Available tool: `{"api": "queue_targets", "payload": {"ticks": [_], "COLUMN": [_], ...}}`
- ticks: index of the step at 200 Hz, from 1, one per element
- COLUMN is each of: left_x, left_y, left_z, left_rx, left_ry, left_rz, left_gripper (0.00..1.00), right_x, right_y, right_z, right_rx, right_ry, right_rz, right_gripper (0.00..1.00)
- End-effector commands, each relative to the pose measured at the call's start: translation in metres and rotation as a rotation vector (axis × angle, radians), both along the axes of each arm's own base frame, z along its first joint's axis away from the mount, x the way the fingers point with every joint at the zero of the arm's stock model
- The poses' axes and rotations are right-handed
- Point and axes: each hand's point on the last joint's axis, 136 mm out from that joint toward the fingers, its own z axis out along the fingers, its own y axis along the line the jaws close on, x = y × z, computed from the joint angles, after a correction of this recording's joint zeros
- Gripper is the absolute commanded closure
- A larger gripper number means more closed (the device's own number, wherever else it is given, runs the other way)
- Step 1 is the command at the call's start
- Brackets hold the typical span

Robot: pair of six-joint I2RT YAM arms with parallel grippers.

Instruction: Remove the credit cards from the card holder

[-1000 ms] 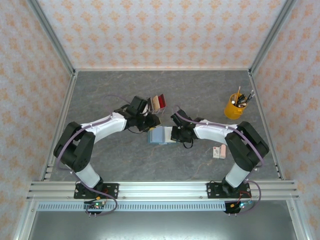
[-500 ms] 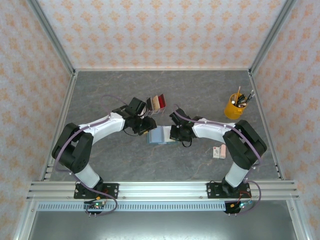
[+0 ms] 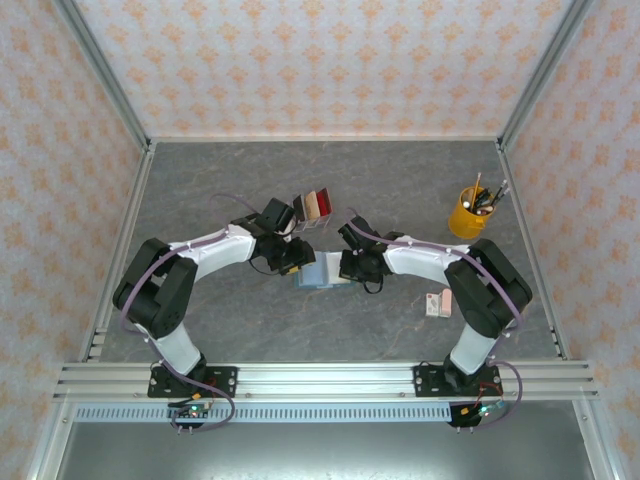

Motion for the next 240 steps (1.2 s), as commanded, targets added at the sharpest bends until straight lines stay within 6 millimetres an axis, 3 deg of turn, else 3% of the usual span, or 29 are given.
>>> {"api": "queue_targets", "payload": {"ticks": [1,66,171,240], "left_x": [0.003,0.004,0.006,0.008], "left_y": [-0.004,-0.012,-0.038,-0.068], "left_z": [-0.004,-0.008,0.023,0.038], "left_rx": [0.008,-0.028,-0.187,-0.301], "left_ry": [-0.007,0.007,-0.048,-0.066], "left_rz": [-0.027,-0.046,-0.105,-0.140], "left_gripper": [0.58,0.61,0.69,0.66], "right_x": [-0.005,-0.007,-0.006,0.002], "right_y": [-0.007,-0.008,-0.008,-0.007], "right_z": [-0.015,-0.018,-0.018,0.010], "right_rx": [-0.064,-0.074,-0.070,-0.025], "right_ry": [0.030,0.039,0.037,-0.041], "right_rz": [0.009,0.010,0.006,-0.021], "right_gripper": [0.90,0.90,0.90,0.90]}}
